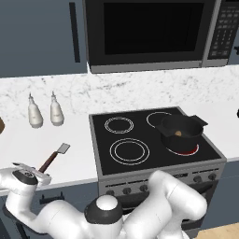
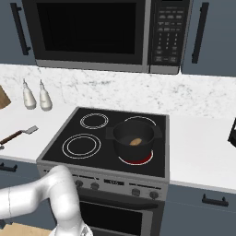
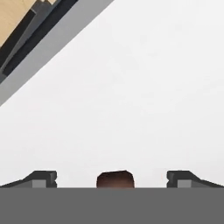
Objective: Put the sweet potato and lemon in the pot. Retrieve the spatula and lightly stir the vegetables in the pot.
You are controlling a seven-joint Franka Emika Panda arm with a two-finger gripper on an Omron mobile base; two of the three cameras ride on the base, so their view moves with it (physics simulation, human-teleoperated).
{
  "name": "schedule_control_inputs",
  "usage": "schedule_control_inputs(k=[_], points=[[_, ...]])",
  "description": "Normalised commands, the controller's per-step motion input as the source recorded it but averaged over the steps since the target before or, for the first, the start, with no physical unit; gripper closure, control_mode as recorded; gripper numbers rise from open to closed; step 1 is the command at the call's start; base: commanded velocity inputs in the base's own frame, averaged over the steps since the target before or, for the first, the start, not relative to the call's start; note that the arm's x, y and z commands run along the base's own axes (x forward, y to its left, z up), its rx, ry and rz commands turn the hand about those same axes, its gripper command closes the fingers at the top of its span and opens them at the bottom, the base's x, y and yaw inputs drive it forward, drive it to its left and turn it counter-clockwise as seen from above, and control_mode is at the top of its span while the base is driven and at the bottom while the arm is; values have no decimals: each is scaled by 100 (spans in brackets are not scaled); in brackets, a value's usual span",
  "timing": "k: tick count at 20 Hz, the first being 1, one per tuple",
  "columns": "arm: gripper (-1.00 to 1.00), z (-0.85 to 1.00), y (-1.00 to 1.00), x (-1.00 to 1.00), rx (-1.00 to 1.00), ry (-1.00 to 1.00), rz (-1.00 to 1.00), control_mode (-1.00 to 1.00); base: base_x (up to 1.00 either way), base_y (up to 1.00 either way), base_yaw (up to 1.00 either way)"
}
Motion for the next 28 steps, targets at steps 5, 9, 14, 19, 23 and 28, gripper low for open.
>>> schedule_control_inputs(k=[5, 9, 14, 19, 23, 28], points=[[-100, -44, 0, 2, -7, 0, -2, -100, 0, 0, 0], [-100, -26, 0, 18, -5, 0, -2, -100, 0, 0, 0], [-100, -11, 0, 20, -6, 0, -2, -100, 0, 0, 0], [-100, -13, -3, 14, -6, 0, -3, -100, 0, 0, 0], [-100, -21, -17, 3, -6, 0, -3, -100, 0, 0, 0], [-100, -23, -35, 0, -3, -2, -1, -100, 0, 0, 0]])
